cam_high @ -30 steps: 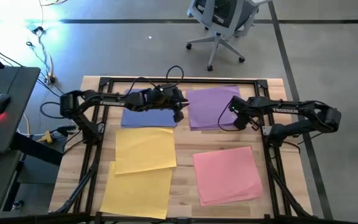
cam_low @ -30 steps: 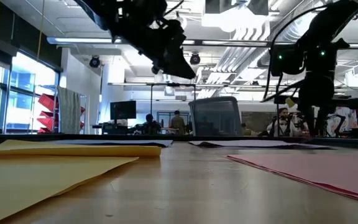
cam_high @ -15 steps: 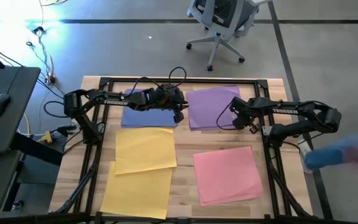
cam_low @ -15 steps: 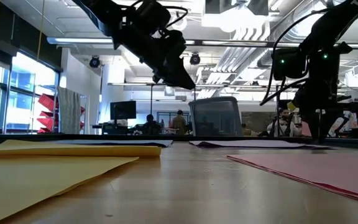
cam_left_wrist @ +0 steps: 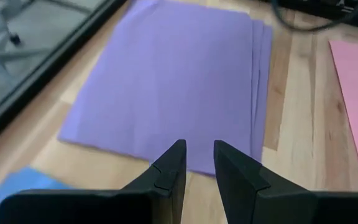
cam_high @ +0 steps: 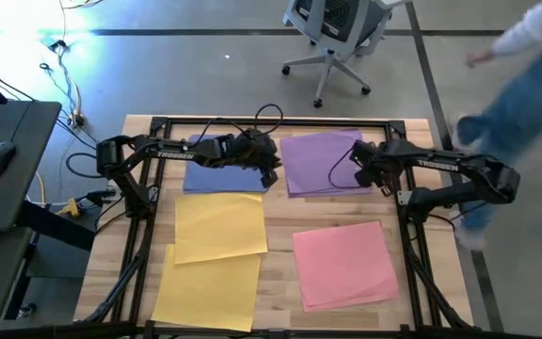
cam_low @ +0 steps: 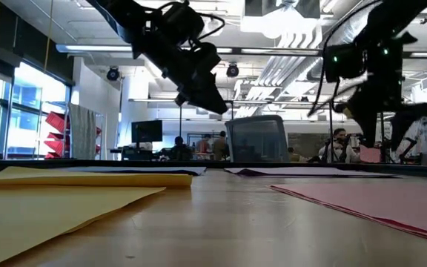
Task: Organize paper
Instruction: Stack the violet paper on the top right violet paper, then adjust the violet paper and blue paper
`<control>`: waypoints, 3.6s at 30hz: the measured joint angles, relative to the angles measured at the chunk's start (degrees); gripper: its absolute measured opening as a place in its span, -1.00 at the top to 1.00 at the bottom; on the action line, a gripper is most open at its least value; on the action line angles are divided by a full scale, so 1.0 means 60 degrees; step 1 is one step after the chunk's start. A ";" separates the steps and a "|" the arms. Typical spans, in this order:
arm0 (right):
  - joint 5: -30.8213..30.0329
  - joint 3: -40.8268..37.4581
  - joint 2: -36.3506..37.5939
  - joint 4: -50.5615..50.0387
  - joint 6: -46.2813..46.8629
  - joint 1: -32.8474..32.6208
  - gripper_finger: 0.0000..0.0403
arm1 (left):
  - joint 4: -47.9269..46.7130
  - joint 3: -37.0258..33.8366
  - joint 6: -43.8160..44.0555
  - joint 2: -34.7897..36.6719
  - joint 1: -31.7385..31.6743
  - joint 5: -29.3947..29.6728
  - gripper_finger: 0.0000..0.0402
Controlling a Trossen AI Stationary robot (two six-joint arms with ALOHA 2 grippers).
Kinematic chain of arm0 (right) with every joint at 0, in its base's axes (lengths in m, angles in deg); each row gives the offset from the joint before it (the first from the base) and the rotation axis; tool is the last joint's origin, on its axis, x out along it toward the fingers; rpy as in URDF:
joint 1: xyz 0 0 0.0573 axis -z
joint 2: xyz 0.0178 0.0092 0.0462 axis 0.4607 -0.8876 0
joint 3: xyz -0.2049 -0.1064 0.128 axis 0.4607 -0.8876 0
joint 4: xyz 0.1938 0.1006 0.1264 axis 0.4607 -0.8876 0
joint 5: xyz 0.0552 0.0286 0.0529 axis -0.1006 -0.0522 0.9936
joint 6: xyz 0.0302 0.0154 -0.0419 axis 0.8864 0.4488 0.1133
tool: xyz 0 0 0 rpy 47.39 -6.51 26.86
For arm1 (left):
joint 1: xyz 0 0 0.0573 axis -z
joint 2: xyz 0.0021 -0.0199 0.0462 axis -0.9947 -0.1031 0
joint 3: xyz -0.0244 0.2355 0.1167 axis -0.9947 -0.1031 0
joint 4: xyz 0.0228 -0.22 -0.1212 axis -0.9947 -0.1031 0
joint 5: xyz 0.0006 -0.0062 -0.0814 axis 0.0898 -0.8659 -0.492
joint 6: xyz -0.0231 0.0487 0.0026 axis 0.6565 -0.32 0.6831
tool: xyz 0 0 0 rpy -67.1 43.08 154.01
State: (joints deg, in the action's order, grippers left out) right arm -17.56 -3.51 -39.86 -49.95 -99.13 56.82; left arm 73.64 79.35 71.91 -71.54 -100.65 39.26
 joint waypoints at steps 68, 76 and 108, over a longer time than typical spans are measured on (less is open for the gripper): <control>0.6187 0.0234 -0.0918 0.1377 0.7935 0.0403 1.00 | -0.2960 0.5806 0.0795 -0.3849 -0.1836 -0.0344 1.00; 0.5790 0.0234 -0.2087 0.1408 0.8154 -0.1072 1.00 | -0.4642 0.7511 -0.0032 -0.5361 -0.1951 -0.0747 1.00; 0.4276 0.1021 -0.2060 0.4736 1.1210 0.1642 1.00 | -0.7699 0.8984 -0.0952 -0.5347 -0.0605 -0.2329 1.00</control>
State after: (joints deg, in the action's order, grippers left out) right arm 8.09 2.61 -52.21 -21.53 -31.87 66.67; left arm 27.45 133.25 66.20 -103.62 -104.28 25.28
